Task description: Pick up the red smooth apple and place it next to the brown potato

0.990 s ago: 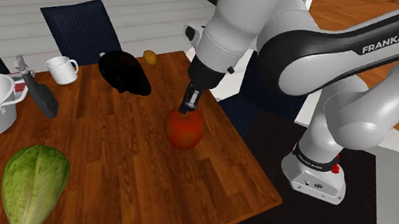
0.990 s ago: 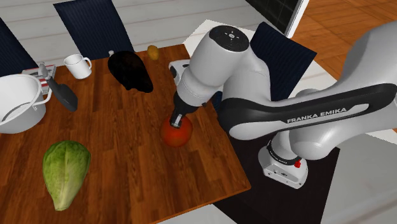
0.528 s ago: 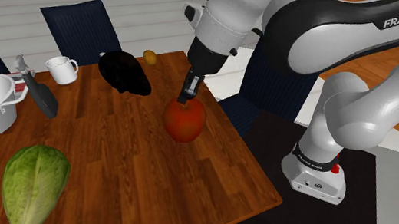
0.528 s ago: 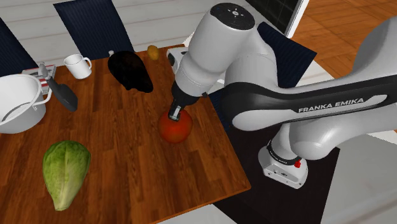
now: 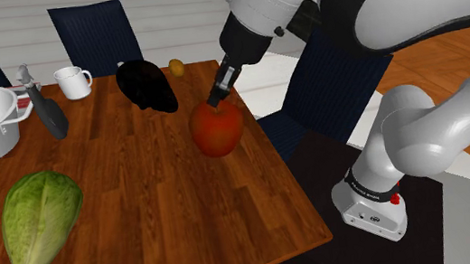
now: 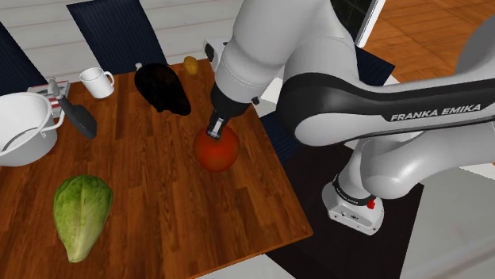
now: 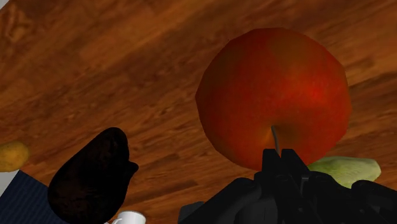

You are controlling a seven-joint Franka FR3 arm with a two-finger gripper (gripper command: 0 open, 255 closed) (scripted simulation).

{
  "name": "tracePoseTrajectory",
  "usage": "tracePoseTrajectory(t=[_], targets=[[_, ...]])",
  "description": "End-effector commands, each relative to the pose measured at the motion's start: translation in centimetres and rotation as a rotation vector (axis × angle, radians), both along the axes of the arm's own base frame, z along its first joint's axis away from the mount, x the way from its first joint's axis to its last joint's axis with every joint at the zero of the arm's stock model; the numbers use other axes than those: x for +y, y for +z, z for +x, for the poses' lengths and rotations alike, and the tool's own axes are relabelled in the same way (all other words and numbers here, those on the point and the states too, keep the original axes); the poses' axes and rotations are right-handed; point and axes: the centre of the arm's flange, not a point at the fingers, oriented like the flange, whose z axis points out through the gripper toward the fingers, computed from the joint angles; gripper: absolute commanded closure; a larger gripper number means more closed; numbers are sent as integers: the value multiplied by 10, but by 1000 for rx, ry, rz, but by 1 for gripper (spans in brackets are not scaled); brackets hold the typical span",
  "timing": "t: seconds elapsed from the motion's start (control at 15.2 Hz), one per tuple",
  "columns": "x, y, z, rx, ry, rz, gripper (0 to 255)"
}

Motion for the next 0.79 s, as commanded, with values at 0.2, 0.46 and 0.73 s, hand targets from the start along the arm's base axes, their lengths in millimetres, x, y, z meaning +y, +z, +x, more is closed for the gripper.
tracePoseTrajectory(t=[0.2,0.46,0.73], targets=[[-1,26,0,0,0,0,255],[-1,47,0,0,0,0,255],[-23,50,33,0,0,0,255]])
